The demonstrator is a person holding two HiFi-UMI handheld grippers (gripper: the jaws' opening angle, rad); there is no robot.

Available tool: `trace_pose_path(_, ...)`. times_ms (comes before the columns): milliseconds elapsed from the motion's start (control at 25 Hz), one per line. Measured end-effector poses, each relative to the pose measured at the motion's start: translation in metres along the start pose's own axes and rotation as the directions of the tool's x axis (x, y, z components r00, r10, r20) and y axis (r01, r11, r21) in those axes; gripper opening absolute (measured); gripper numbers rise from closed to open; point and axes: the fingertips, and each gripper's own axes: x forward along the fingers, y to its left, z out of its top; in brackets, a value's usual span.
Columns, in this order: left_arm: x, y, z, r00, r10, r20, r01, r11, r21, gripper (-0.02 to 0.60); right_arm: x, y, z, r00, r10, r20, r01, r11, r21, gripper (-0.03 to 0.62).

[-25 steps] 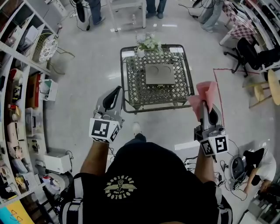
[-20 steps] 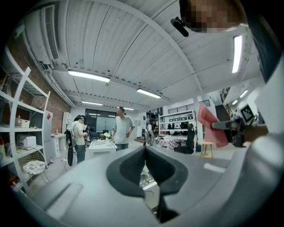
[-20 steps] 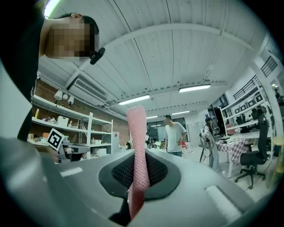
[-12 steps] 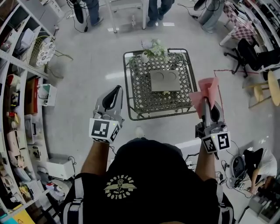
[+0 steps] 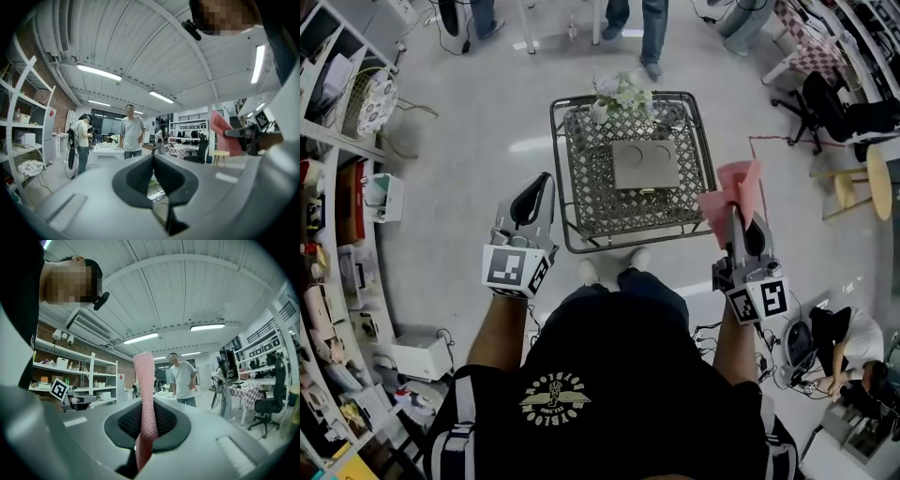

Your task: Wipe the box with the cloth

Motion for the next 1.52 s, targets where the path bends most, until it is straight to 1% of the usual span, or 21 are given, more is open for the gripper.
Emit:
trace_pose_path(160, 0.016, -0.010, -0.006, 1.000, 0.001, 0.002, -0.001, 1.000, -0.001, 0.000, 0.012, -0.012, -0.017, 1.000, 0.024, -0.014, -0.024, 1.000, 0.014, 0.018)
trace_pose_path(280, 0.031, -0.017, -0.001, 1.000, 0.019, 0.001, -0.019, 1.000, 0.000, 0.000, 0.023, -0.027, -0.016, 0.998, 0.055, -0.023, -0.055, 0.998, 0.018, 0.018)
trace_pose_path(720, 0.084, -0.031, 0.006, 0.990, 0.138, -0.008, -0.138, 0.990, 0.001, 0.000, 0.072, -0.091, -0.017, 0.984, 0.179, -0.020, -0.178, 0.983, 0.036, 0.018)
trace_pose_path(960, 0.104, -0.043, 0.001, 0.979, 0.203, -0.020, -0.203, 0.979, 0.007, 0.000, 0.095, -0.118, -0.038, 0.966, 0.253, -0.053, -0.249, 0.966, 0.076, 0.018)
trace_pose_path(1160, 0.103, -0.040, -0.020, 0.968, 0.240, -0.070, -0.241, 0.971, -0.004, 0.000, 0.121, -0.112, -0.064, 0.945, 0.320, -0.069, -0.311, 0.943, 0.115, 0.018)
trace_pose_path(1280, 0.102, -0.027, -0.028, 0.963, 0.254, -0.093, -0.255, 0.967, -0.003, 0.000, 0.143, -0.099, -0.102, 0.930, 0.337, -0.147, -0.321, 0.939, 0.120, 0.018)
trace_pose_path(1400, 0.098, -0.017, -0.033, 0.962, 0.252, -0.102, -0.255, 0.967, -0.013, 0.000, 0.161, -0.078, -0.142, 0.898, 0.376, -0.229, -0.349, 0.925, 0.150, 0.018)
trace_pose_path(1520, 0.089, -0.001, -0.030, 0.962, 0.254, -0.103, -0.256, 0.967, -0.009, 0.000, 0.178, -0.053, -0.175, 0.873, 0.398, -0.280, -0.357, 0.915, 0.187, 0.018)
